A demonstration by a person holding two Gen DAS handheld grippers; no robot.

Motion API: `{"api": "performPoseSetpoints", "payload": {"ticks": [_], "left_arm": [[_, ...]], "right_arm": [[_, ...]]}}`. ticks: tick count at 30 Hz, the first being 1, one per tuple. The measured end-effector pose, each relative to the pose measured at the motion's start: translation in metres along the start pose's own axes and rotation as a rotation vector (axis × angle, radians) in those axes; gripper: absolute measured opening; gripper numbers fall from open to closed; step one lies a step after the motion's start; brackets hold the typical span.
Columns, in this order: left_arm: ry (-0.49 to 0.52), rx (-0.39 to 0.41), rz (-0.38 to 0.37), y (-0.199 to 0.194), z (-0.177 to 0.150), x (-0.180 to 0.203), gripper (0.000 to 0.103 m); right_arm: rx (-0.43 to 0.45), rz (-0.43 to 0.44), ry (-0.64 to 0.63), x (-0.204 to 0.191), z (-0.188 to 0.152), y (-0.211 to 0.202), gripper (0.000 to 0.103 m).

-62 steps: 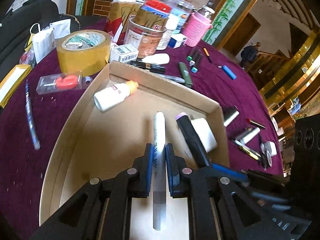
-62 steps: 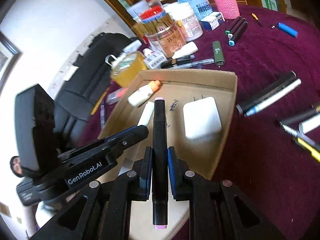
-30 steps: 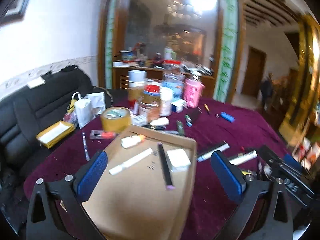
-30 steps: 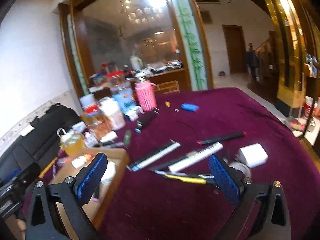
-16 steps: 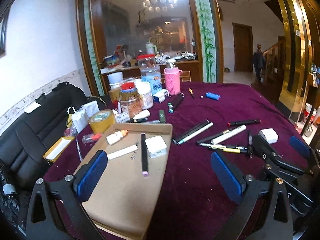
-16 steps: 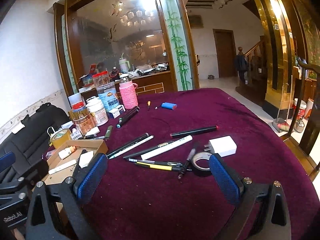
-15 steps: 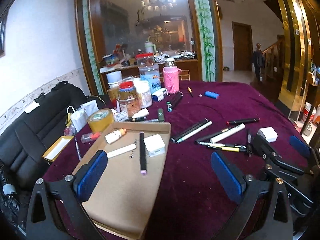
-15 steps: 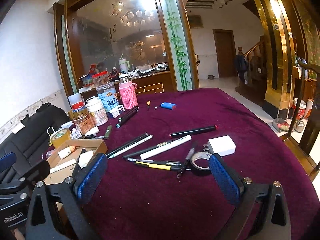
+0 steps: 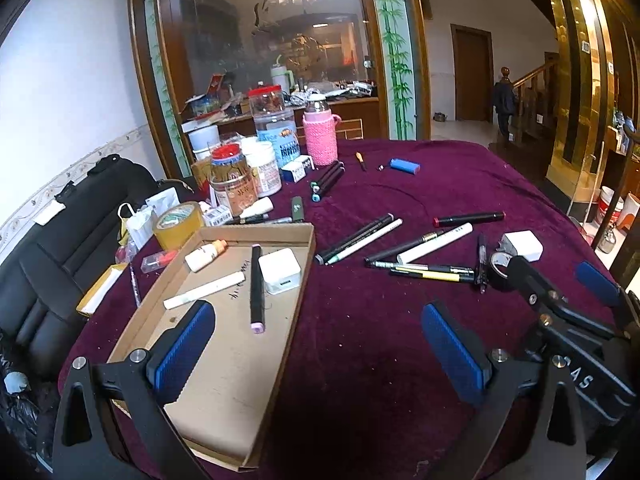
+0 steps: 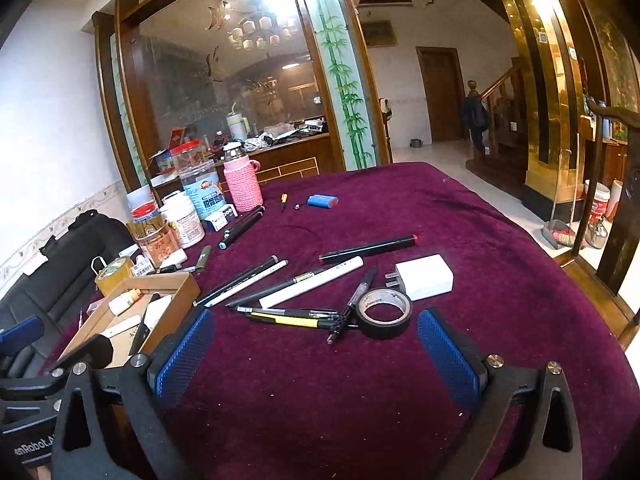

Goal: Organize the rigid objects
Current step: 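Reach the left tool to the white marker on the table and close on it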

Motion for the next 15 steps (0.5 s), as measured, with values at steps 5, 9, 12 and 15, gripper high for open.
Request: {"api": "performPoseSetpoints", "payload": {"ticks": [5, 9, 12, 15], "left_arm": [[0.006, -0.049, -0.018, 0.013, -0.006, 0.006, 0.103], [-0.005, -0.105, -0.038, 0.026, -0.013, 0.008, 0.103], [-0.025, -0.155, -0.050, 0.039, -0.020, 0.007, 0.103], [-0.018, -0.193, -0.053, 0.052, -0.026, 0.013, 0.103]], "right_arm": [[-0.014, -0.008, 0.016, 0.016, 0.001, 0.005, 0.102], [-0.027, -0.021, 0.059, 0.047, 0.010, 0.013, 0.102], [-0.047, -0.075, 0.079, 0.080, 0.020, 0.027, 0.102], [-0.072, -0.153, 0.081, 0.113, 0.030, 0.052, 0.102]]}}
Point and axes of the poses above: each gripper's, at about its wrist camera, not at the fingertips, and y roughly the way its jaws point, x to its right, z to its top, the point moved 5 cm from there along y, roughly the way its jaws point, and after that the axes turned 14 degrees about -y, right-handed, at the moved point
